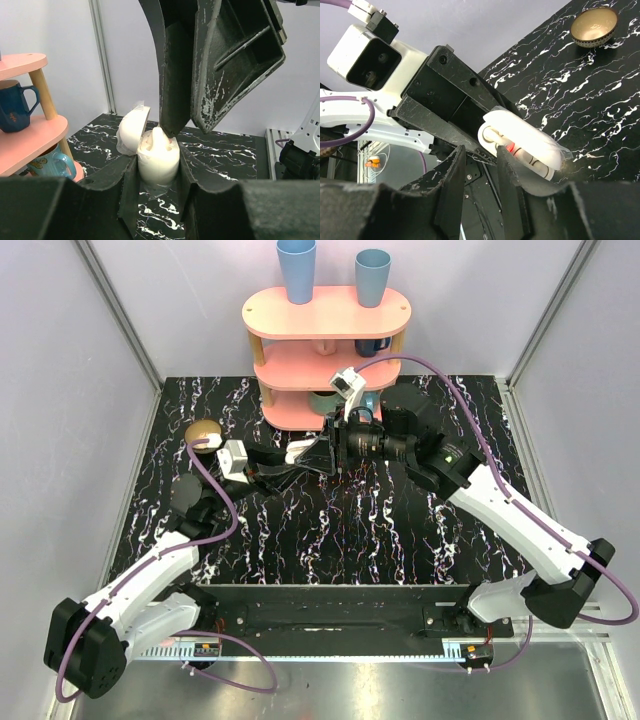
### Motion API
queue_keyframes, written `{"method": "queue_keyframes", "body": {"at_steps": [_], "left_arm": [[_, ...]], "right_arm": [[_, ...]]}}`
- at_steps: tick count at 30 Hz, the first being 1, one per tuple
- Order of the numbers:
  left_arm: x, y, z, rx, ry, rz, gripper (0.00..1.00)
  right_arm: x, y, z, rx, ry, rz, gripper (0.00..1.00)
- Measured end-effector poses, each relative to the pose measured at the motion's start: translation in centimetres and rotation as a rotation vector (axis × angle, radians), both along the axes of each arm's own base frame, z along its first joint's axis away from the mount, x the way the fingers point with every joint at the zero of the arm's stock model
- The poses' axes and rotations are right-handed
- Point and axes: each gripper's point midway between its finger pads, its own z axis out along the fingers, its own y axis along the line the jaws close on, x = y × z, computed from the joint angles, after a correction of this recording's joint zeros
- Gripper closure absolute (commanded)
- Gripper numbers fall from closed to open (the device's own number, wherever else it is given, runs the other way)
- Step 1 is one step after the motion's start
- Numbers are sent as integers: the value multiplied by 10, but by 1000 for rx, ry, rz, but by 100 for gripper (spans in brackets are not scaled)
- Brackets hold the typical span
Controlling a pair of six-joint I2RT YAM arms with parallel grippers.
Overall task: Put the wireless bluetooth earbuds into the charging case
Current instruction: Adjust the left earbud in the left side groove of the charging case.
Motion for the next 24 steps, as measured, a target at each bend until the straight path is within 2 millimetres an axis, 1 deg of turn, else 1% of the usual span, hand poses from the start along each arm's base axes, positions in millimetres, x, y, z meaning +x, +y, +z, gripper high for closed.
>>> {"method": "queue_keyframes", "body": {"at_steps": [6, 11, 20, 24], "left_arm": [[-1, -1, -1, 3, 7, -8, 100], [-1, -1, -1, 3, 8, -10, 100], [-2, -1, 1, 2, 4, -13, 100], [-1, -2, -1, 4, 15, -16, 100]], "right_arm": [[7, -4, 2, -8, -39, -38, 58], [8, -6, 4, -7, -59, -45, 59], [8, -5, 2, -12, -59, -40, 61], [9, -5, -1, -20, -62, -40, 62]]}}
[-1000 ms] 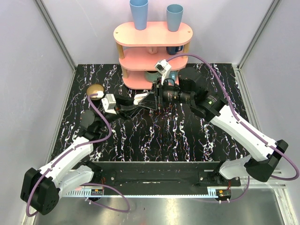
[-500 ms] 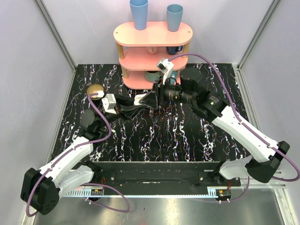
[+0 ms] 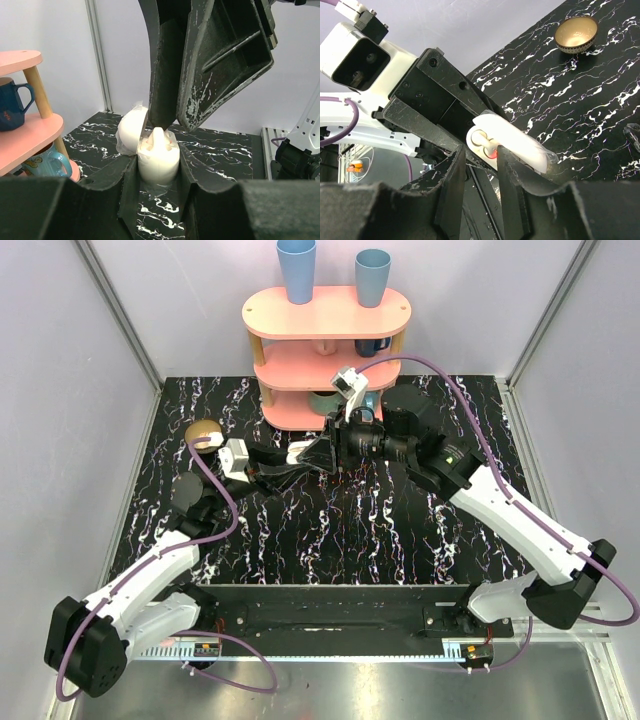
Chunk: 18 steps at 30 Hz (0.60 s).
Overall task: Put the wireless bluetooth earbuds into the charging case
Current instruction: Adjust the left earbud in the left side groove of the charging case.
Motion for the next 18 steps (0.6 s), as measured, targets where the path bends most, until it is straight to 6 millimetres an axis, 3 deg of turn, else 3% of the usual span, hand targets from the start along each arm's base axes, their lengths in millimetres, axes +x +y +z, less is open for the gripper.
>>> {"method": "queue_keyframes", "body": {"at_steps": [6, 18], "left_arm": [[0, 0, -1, 3, 8, -1, 100], [2, -1, -3, 4, 17, 1, 100]], "right_arm": [[1, 2, -4, -9, -3, 0, 66], [9, 1, -8, -28, -18, -44, 93]]}}
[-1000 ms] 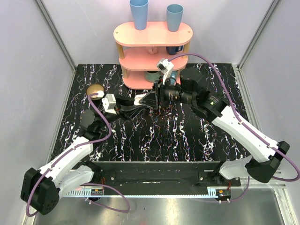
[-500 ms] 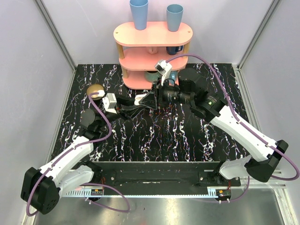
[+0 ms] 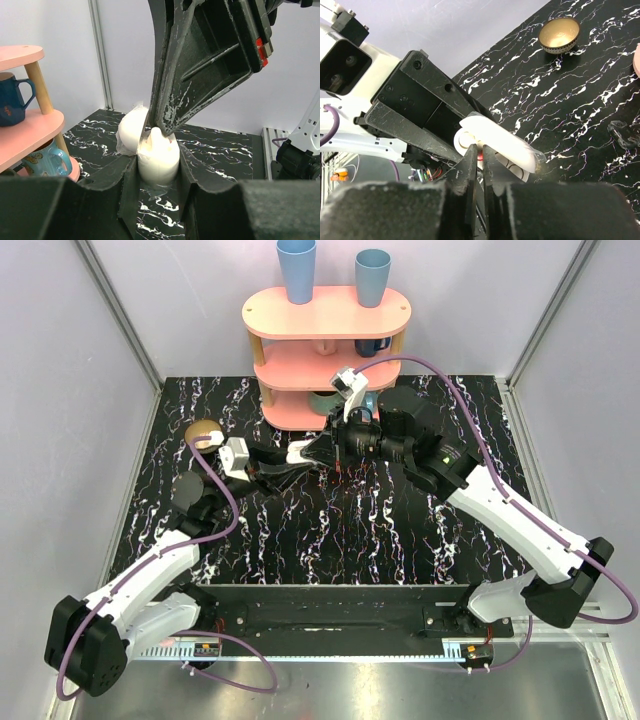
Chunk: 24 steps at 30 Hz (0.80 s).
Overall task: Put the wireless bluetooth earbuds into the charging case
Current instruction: Adjust the left earbud in the left side groove of the charging case.
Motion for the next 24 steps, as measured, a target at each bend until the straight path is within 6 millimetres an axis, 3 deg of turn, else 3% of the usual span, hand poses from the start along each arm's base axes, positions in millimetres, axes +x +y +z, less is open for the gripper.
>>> {"method": "queue_keyframes", "body": {"at_steps": [9, 16, 19, 21, 24], "left_arm": [[5, 2, -2, -2, 20, 23, 100], [6, 3, -1, -7, 18, 31, 100], [5, 3, -1, -7, 18, 32, 100], [5, 3, -1, -8, 17, 32, 100], [4, 3, 0, -9, 15, 32, 100]], "right_arm": [[4, 0, -3, 20, 8, -32, 98], [3, 0, -4, 35, 9, -33, 97], [2, 1, -5, 31, 3, -30, 92], [2, 1, -4, 31, -4, -28, 78], [0, 1, -2, 33, -11, -25, 70]]}}
